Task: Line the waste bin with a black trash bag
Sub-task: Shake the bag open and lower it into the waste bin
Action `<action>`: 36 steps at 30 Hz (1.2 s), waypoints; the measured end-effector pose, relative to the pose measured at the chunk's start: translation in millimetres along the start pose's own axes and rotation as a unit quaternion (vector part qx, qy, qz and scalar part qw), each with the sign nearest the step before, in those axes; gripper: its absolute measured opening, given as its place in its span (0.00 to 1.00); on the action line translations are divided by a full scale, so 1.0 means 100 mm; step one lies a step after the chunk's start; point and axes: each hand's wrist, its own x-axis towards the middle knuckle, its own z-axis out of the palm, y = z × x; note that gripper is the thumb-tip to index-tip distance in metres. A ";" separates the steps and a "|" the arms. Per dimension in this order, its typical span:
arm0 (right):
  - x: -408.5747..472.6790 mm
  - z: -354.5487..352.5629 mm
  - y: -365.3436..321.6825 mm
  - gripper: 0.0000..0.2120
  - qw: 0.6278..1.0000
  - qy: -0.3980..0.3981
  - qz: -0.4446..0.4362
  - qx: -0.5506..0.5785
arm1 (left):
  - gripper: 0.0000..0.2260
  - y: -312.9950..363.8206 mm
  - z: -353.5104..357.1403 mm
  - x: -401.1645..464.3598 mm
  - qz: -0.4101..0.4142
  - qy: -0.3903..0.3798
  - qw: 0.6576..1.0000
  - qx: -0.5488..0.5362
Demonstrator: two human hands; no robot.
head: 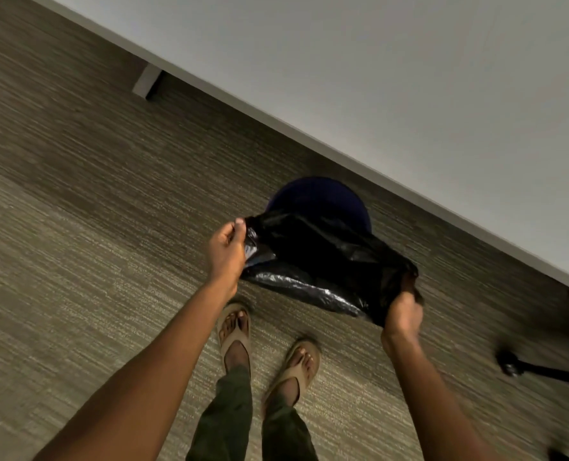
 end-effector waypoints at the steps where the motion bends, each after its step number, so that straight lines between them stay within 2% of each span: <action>1: 0.06 -0.01 0.10 0.30 1.000 -0.003 0.027 -0.001 | 0.12 -0.16 0.00 0.00 -0.001 -0.005 1.000 0.026; 3: 0.15 0.01 0.25 0.29 0.997 -0.015 0.073 0.010 | 0.12 -0.39 0.01 0.03 -0.009 -0.017 0.998 0.054; 6: 0.27 0.12 0.26 0.15 0.995 -0.035 0.087 0.027 | 0.08 -0.49 0.14 0.13 -0.047 -0.011 0.998 0.035; 9: 0.31 0.31 -0.08 0.09 0.996 -0.074 0.041 0.020 | 0.10 -0.21 0.34 0.22 -0.051 -0.029 0.997 -0.044; 11: 0.28 0.42 -0.43 0.07 0.994 -0.090 -0.010 0.056 | 0.10 0.11 0.43 0.27 -0.038 -0.055 0.990 -0.120; 13: 0.25 0.49 -0.75 0.09 0.984 -0.120 -0.048 0.121 | 0.09 0.47 0.45 0.31 -0.028 -0.081 0.977 -0.198; 15: 0.23 0.51 -0.97 0.15 0.967 -0.135 -0.021 0.216 | 0.12 0.76 0.43 0.33 -0.007 -0.096 0.960 -0.262; 16: 0.22 0.50 -1.03 0.15 0.956 -0.144 -0.007 0.254 | 0.13 0.84 0.42 0.34 0.008 -0.101 0.953 -0.286; 17: 0.15 0.49 -1.07 0.10 0.945 -0.175 -0.006 0.277 | 0.15 0.88 0.40 0.34 0.021 -0.105 0.949 -0.295; 18: 0.07 0.49 -1.09 0.11 0.931 -0.213 -0.021 0.297 | 0.16 0.89 0.38 0.32 0.032 -0.111 0.949 -0.294; 20: -0.01 0.44 -1.07 0.31 0.903 -0.279 -0.065 0.319 | 0.17 0.86 0.30 0.24 0.047 -0.115 0.948 -0.292; 21: -0.06 0.40 -1.04 0.32 0.889 -0.303 -0.099 0.330 | 0.16 0.83 0.25 0.19 0.053 -0.124 0.942 -0.307; 23: -0.16 0.31 -0.96 0.22 0.885 -0.322 -0.162 0.296 | 0.11 0.77 0.12 0.10 0.075 -0.162 0.917 -0.357; 25: -0.23 0.23 -0.88 0.11 0.895 -0.287 -0.188 0.283 | 0.10 0.74 0.03 0.04 0.103 -0.186 0.893 -0.396; 26: -0.22 0.21 -0.83 0.11 0.902 -0.264 -0.180 0.290 | 0.11 0.70 0.01 0.01 0.114 -0.184 0.895 -0.390; 27: -0.21 0.21 -0.77 0.16 0.909 -0.253 -0.162 0.289 | 0.11 0.63 0.01 0.02 0.118 -0.173 0.907 -0.366; 29: -0.10 0.26 -0.59 0.22 0.939 -0.200 -0.129 0.248 | 0.11 0.41 0.09 0.04 0.104 -0.141 0.943 -0.282; 32: 0.33 0.42 -0.18 0.20 0.991 -0.054 -0.114 0.045 | 0.13 -0.03 0.25 0.08 0.048 -0.091 0.985 -0.138; 34: 0.59 0.49 0.12 0.18 0.988 -0.006 -0.118 -0.097 | 0.11 -0.39 0.28 0.16 0.072 -0.055 0.996 0.026; 36: 0.74 0.46 0.42 0.19 0.978 -0.003 -0.128 -0.164 | 0.14 -0.77 0.24 0.22 0.115 -0.037 0.979 0.165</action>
